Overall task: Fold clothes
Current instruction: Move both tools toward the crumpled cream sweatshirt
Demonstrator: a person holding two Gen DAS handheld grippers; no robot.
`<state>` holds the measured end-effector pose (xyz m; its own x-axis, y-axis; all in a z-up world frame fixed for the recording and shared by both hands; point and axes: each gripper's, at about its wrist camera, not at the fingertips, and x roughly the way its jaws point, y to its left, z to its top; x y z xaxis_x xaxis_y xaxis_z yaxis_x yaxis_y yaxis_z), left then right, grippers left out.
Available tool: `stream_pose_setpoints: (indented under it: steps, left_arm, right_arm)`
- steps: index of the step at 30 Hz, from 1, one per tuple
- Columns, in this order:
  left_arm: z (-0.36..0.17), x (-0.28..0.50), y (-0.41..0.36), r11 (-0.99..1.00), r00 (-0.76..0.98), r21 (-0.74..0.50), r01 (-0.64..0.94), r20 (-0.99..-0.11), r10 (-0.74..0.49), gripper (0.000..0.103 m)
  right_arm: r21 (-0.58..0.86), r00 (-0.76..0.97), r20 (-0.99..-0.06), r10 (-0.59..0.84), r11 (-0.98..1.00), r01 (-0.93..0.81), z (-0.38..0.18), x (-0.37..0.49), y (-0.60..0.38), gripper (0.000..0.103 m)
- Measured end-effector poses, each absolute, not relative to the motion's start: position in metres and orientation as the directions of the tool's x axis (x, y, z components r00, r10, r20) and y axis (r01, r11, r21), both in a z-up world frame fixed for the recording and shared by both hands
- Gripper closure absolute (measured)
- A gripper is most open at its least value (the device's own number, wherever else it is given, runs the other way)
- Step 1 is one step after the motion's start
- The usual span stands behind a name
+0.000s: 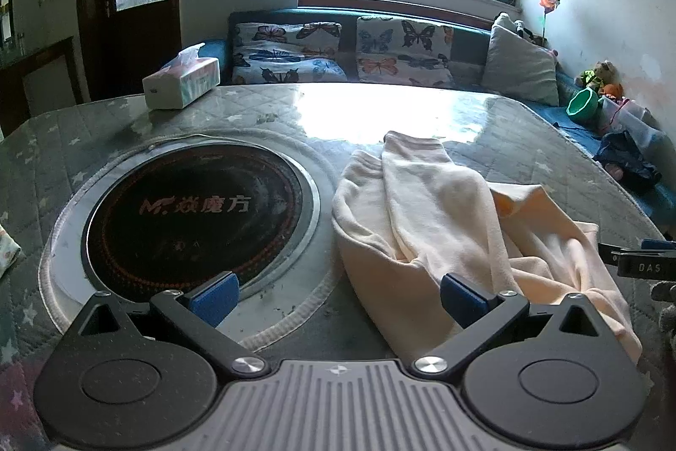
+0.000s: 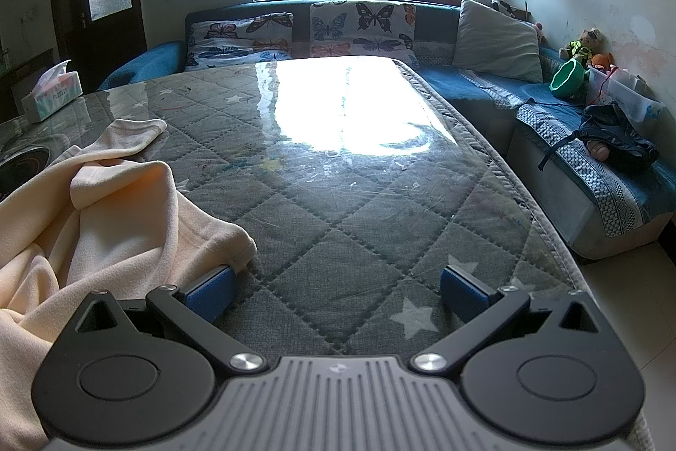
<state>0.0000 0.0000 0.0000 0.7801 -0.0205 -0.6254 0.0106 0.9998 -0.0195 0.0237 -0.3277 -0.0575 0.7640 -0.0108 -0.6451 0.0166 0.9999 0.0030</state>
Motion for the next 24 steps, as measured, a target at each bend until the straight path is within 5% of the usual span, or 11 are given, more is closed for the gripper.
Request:
stream_pose_setpoints:
  steps: [24]
  left_arm:
    - [0.016,0.003,-0.020,0.995,0.791,-0.027,0.094,-0.606,-0.091,0.000]
  right_arm:
    - [0.035,0.819,-0.571,0.056,0.998,-0.044,-0.007,-0.027,-0.325,0.000]
